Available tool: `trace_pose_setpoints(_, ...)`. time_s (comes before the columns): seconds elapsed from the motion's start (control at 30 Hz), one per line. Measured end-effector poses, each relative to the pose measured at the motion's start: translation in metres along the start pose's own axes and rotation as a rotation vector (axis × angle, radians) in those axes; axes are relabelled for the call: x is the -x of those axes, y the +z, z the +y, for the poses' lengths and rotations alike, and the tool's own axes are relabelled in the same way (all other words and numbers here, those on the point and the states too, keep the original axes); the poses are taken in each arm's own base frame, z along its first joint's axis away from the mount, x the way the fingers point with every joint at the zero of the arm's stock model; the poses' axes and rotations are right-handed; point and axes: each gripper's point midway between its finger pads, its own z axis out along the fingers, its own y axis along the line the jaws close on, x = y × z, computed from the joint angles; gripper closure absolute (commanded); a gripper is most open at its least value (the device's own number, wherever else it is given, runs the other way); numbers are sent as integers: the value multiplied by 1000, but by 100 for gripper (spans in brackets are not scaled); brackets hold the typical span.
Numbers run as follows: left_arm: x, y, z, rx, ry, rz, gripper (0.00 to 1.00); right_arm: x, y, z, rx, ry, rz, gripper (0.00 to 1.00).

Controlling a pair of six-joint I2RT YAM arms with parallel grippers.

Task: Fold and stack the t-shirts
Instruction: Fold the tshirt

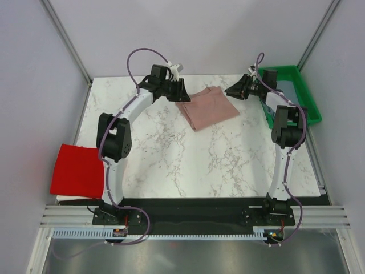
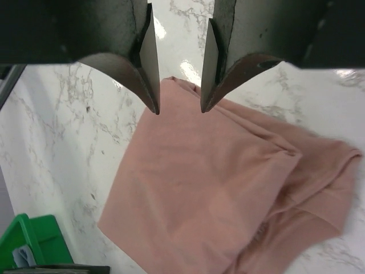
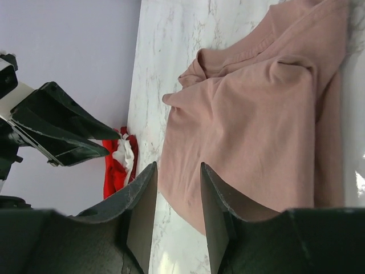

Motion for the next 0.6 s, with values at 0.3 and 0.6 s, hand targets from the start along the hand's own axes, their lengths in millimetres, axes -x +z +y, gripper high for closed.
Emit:
trace_pose_setpoints(0.3,-75,57,-20,-147,-53,191,64,-39,32,-23,7,59,91,59)
trace_pose_setpoints(0.6,-104,68,-16,-158,-95,253,65,-73,30,-58,-61,108,143,62)
